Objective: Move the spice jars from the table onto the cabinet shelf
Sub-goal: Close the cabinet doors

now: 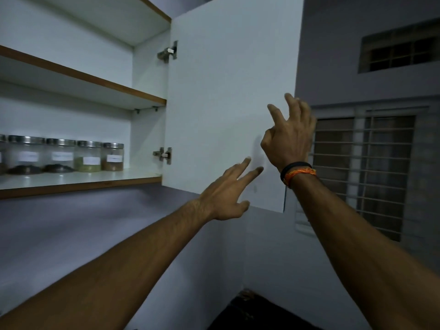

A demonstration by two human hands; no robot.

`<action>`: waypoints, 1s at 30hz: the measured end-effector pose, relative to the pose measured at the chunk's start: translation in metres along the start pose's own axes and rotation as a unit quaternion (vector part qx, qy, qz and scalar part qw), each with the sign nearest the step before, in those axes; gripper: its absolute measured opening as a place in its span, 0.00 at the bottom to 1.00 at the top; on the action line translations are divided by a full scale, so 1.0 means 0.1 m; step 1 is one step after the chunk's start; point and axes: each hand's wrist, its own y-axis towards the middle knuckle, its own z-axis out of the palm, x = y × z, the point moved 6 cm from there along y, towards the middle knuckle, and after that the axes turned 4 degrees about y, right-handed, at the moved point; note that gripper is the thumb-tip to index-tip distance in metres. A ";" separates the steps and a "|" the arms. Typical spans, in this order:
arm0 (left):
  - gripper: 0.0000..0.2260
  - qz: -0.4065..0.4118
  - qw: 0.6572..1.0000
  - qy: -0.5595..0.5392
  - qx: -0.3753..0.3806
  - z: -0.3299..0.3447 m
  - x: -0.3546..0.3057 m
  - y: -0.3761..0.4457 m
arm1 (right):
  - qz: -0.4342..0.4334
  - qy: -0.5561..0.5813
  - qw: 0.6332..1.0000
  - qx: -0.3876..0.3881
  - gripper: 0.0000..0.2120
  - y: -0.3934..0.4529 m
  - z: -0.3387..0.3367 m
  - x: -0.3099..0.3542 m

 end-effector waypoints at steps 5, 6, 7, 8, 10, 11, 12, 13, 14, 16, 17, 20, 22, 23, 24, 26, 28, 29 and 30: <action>0.43 -0.017 0.998 -0.052 0.010 0.20 -0.13 0.23 | 0.098 0.107 0.989 0.016 0.30 0.04 0.14 -0.36; 0.43 -0.023 0.998 -0.046 0.025 0.25 -0.14 0.27 | 0.126 0.148 0.981 0.025 0.29 0.04 0.20 -0.43; 0.43 -0.025 0.998 -0.035 0.044 0.29 -0.15 0.29 | 0.157 0.190 0.969 0.034 0.28 0.03 0.25 -0.48; 0.43 -0.023 0.997 -0.027 0.065 0.34 -0.16 0.31 | 0.184 0.226 0.956 0.038 0.25 0.01 0.31 -0.52; 0.43 -0.015 0.996 -0.021 0.087 0.39 -0.18 0.31 | 0.210 0.261 0.942 0.029 0.17 -0.05 0.36 -0.58; 0.43 -0.014 0.996 -0.022 0.084 0.38 -0.17 0.31 | 0.214 0.267 0.939 0.017 0.15 -0.07 0.39 -0.59; 0.42 -0.012 0.997 -0.027 0.074 0.37 -0.16 0.30 | 0.222 0.274 0.936 0.005 0.14 -0.09 0.39 -0.61; 0.41 -0.012 0.998 -0.033 0.060 0.34 -0.15 0.29 | 0.234 0.286 0.929 -0.005 0.13 -0.11 0.40 -0.62; 0.40 -0.016 0.998 -0.041 0.042 0.31 -0.13 0.28 | 0.246 0.305 0.920 -0.012 0.13 -0.12 0.40 -0.63; 0.39 -0.046 0.997 -0.068 0.002 0.23 -0.10 0.28 | 0.263 0.354 0.897 -0.020 0.13 -0.14 0.39 -0.65; 0.39 -0.068 0.994 -0.087 -0.017 0.20 -0.09 0.28 | 0.268 0.378 0.886 -0.021 0.13 -0.15 0.37 -0.65; 0.44 -0.116 0.983 -0.129 -0.064 0.08 -0.08 0.26 | 0.267 0.454 0.850 -0.008 0.12 -0.18 0.28 -0.57; 0.48 -0.123 0.980 -0.133 -0.086 -0.02 -0.10 0.22 | 0.251 0.493 0.833 0.003 0.12 -0.19 0.21 -0.47; 0.50 -0.122 0.979 -0.130 -0.095 -0.08 -0.11 0.19 | 0.239 0.513 0.824 0.013 0.12 -0.19 0.16 -0.41; 0.51 -0.121 0.979 -0.127 -0.102 -0.15 -0.13 0.15 | 0.226 0.532 0.815 0.026 0.13 -0.19 0.13 -0.34; 0.52 -0.125 0.978 -0.123 -0.114 -0.28 -0.16 0.06 | 0.198 0.566 0.798 0.060 0.14 -0.19 0.05 -0.18; 0.52 -0.134 0.975 -0.126 -0.123 -0.43 -0.18 -0.04 | 0.173 0.580 0.790 0.094 0.15 -0.20 -0.02 -0.02; 0.52 -0.136 0.974 -0.130 -0.124 -0.49 -0.18 -0.09 | 0.162 0.583 0.789 0.108 0.15 -0.20 -0.05 0.06; 0.51 -0.136 0.974 -0.133 -0.123 -0.55 -0.18 -0.16 | 0.152 0.587 0.787 0.118 0.16 -0.20 -0.08 0.15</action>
